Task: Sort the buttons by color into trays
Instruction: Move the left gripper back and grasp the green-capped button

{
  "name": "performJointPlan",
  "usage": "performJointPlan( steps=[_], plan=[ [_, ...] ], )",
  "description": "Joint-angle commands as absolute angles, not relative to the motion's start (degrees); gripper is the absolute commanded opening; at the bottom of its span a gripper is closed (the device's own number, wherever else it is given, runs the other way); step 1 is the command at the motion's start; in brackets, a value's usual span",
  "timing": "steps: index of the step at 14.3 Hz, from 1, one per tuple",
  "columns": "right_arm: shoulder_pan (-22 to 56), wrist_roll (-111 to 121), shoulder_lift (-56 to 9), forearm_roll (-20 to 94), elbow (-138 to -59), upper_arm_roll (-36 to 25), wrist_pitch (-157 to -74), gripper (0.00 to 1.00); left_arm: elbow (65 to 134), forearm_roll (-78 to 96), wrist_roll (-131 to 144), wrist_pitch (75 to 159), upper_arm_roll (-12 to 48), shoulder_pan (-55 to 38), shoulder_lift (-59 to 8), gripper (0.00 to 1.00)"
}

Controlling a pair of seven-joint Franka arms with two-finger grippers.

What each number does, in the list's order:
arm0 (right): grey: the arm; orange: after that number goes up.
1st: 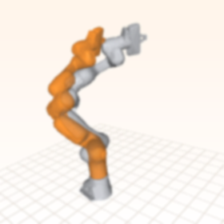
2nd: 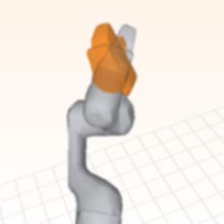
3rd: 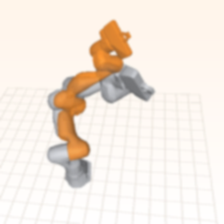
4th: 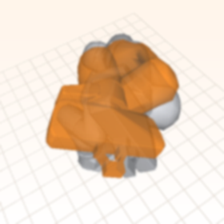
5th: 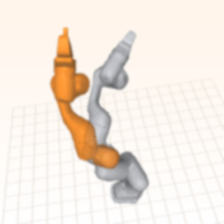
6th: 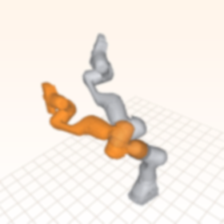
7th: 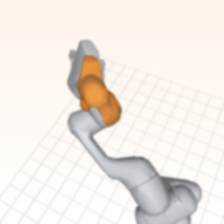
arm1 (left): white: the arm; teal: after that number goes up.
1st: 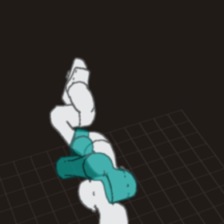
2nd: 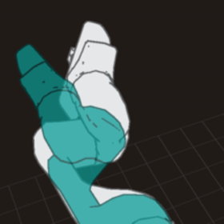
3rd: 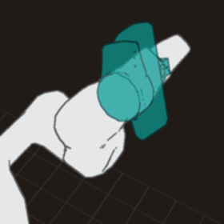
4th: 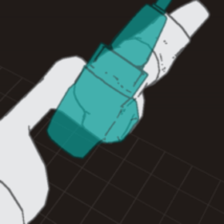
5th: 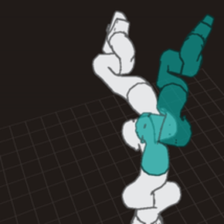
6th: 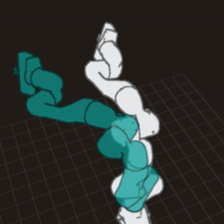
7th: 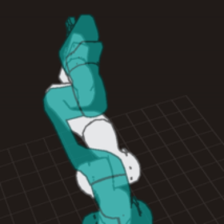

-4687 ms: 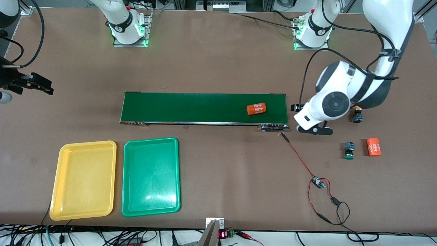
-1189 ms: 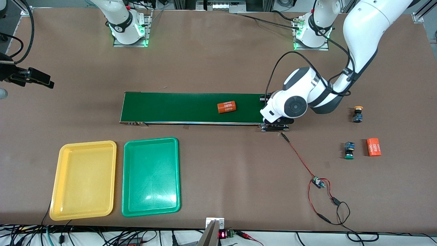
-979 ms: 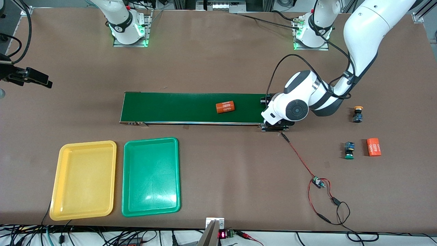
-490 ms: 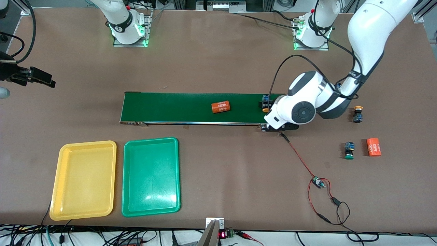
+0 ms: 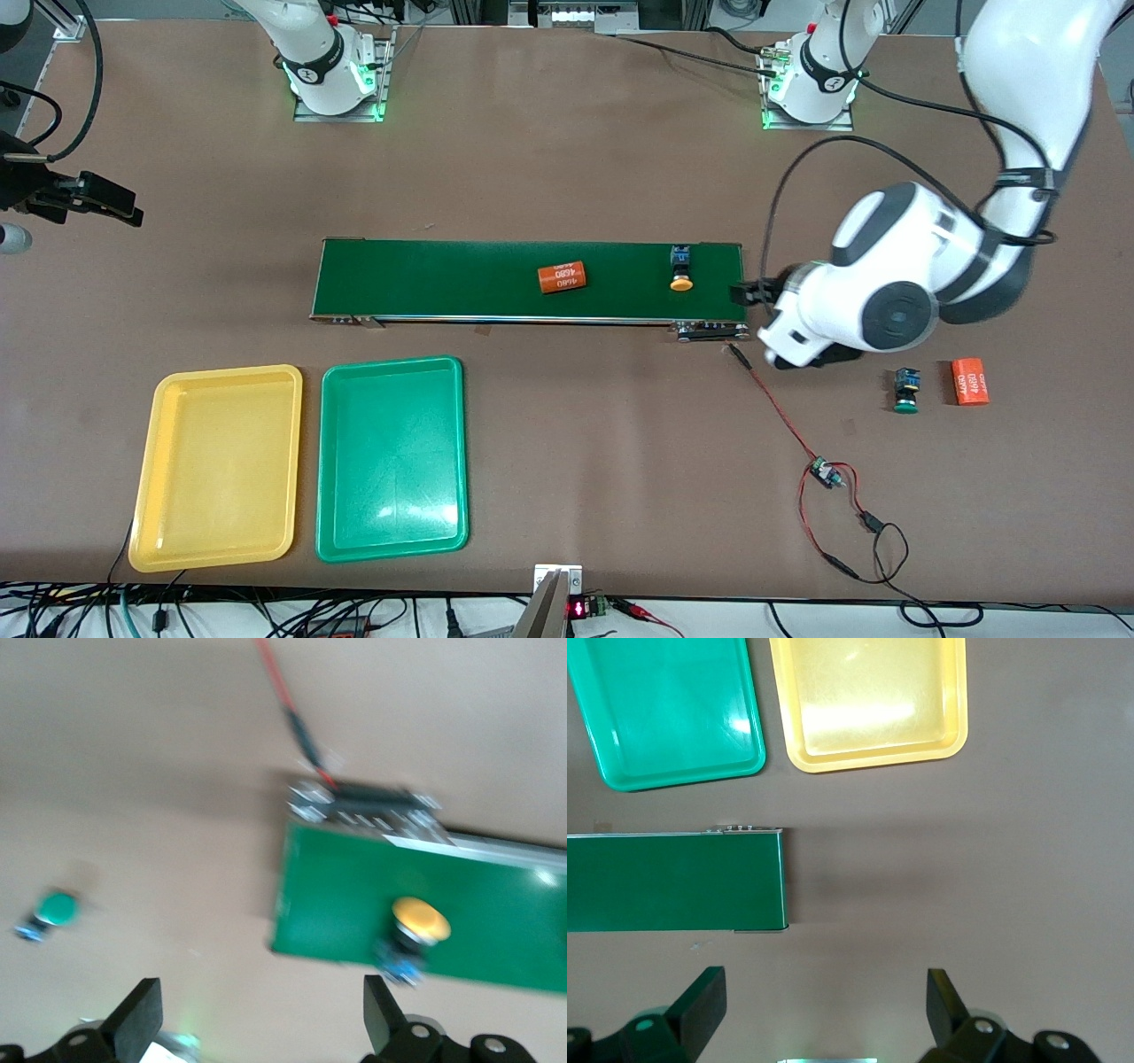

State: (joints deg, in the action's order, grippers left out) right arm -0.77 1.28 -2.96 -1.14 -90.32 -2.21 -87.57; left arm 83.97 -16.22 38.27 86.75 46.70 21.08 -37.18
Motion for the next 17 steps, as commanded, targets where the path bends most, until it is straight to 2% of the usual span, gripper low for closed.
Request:
performJointPlan(
  steps=[1,4,10,17],
  plan=[
    [-1.1,2.3,-1.7,-1.5,-91.0,-1.8,-87.3,1.0,83.3,-25.2,33.4,85.9,46.3,22.0,-38.1,1.0],
    [-1.1,2.2,-2.0,-1.4,-91.0,-1.9,-88.0,1.0,83.3,-28.8,23.6,87.4,40.7,21.9,-38.7,1.0],
    [-1.8,1.8,-2.9,-1.1,-91.0,-2.0,-88.9,1.0,83.9,-29.4,4.9,98.7,29.4,21.9,-40.3,1.0],
    [-1.9,1.5,-5.3,0.9,-90.8,-2.5,-88.7,1.0,84.0,-35.1,0.2,107.4,26.6,23.2,-45.2,1.0]
  ],
)
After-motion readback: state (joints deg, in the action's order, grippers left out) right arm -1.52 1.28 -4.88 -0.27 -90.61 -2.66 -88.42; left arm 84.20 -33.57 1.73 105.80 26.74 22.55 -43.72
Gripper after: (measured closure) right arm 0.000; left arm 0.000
